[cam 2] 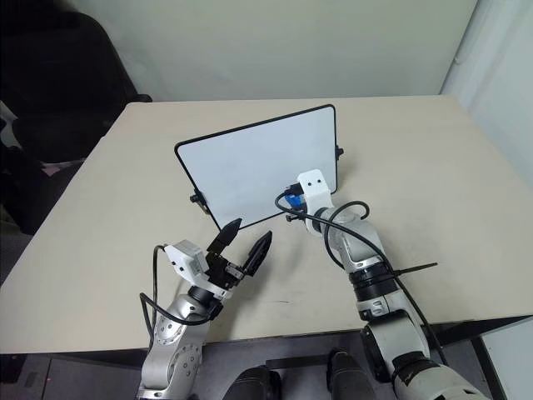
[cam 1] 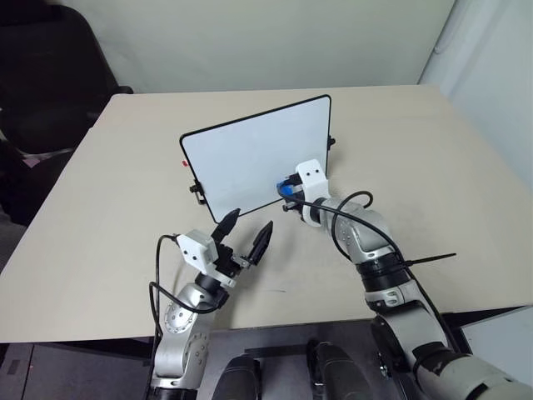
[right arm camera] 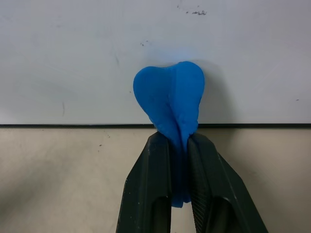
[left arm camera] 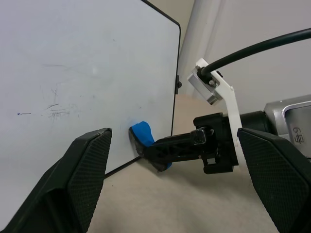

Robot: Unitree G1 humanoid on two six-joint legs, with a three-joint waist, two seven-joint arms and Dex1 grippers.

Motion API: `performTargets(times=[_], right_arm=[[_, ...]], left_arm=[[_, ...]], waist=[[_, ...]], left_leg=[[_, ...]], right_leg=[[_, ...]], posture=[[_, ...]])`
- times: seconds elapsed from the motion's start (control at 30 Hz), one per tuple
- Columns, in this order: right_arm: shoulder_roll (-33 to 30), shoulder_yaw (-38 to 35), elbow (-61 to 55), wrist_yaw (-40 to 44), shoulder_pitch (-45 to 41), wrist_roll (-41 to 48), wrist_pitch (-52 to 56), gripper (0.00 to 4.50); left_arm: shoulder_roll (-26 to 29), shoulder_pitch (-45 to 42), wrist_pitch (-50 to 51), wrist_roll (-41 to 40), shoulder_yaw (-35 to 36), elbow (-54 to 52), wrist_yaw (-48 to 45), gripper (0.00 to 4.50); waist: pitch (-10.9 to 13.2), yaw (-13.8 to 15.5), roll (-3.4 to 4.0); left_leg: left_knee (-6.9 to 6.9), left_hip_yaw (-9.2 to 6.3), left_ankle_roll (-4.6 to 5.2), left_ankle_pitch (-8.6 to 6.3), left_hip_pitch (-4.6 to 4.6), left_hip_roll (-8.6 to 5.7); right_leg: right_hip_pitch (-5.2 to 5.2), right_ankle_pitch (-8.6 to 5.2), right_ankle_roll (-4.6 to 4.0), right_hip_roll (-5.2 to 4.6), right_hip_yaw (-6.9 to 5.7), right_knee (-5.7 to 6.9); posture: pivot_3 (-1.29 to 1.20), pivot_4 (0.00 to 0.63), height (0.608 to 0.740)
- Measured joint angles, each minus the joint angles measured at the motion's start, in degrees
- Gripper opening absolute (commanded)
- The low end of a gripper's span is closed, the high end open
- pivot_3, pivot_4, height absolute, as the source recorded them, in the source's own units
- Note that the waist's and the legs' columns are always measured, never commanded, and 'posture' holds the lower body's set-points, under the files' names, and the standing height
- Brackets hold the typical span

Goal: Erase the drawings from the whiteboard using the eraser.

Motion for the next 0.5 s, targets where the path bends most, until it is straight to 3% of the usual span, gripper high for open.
performTargets(times=[0.23,0.5], right_arm=[[-2.0,-3.6,0.0,0.4,-6.2,0.6,0.0,0.25],[-1.7,-3.6,-1.5,0.5,-4.1,0.7,-1.5,0.25]], left_arm=[[0.0,-0.6,-0.1,0.0,0.1,0.5,0.0,4.5],[0.0,0.2,-0.1,-0.1,0.2,0.4,0.1,4.5]], waist=[[0.0,0.0,-0.01],[0.0,0.0,-0.02]], left_leg=[[0.01,0.0,0.01,0.03,0.01,0.04],[0.01,-0.02,-0.01,0.05,0.04,0.11]], right_leg=[[-0.01,-0.02,0.04,0.05,0.0,0.02],[0.0,-0.02,0.04,0.14,0.0,0.02]], posture=[[0.0,0.15,0.74],[0.0,0.15,0.74]])
